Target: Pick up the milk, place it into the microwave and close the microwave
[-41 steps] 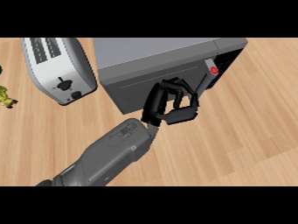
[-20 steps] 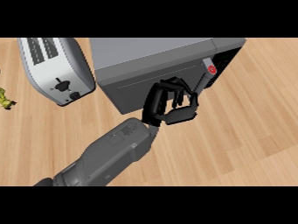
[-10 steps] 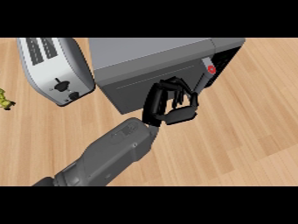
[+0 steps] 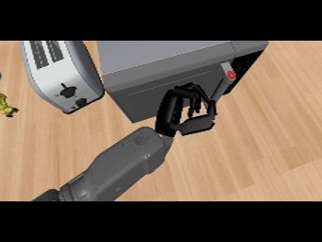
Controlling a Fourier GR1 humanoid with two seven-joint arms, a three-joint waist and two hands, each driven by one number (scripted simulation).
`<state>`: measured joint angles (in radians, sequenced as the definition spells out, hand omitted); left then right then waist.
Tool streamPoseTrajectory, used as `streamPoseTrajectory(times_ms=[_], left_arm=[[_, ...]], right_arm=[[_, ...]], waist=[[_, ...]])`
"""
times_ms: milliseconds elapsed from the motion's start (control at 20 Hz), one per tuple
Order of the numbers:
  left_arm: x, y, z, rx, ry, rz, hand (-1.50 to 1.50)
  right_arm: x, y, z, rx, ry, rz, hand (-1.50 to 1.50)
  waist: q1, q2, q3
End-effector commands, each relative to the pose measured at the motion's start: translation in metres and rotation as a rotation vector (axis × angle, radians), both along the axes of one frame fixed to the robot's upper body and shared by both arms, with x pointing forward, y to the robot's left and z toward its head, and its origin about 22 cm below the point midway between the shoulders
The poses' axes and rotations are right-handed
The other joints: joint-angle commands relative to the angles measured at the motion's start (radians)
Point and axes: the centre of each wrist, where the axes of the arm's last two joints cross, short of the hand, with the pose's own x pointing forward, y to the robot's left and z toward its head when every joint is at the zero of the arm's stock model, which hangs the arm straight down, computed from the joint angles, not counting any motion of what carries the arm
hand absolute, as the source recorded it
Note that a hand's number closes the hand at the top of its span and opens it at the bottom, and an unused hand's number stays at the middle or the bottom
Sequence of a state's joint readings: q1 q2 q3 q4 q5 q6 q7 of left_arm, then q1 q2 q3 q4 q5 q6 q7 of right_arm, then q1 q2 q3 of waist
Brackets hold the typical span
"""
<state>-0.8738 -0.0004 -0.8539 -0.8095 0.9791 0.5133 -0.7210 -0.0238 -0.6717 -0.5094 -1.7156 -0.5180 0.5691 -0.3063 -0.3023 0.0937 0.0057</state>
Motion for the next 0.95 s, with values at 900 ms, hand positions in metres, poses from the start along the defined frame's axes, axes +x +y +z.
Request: streamPoseTrajectory(times_ms=[900], left_arm=[[0.024,-0.002,0.017,0.006,-0.006,0.028,1.50]], right_arm=[[0.016,-0.034,0.012,0.061,0.000,0.034,-1.50]], waist=[[0.003,0.018,-0.001]])
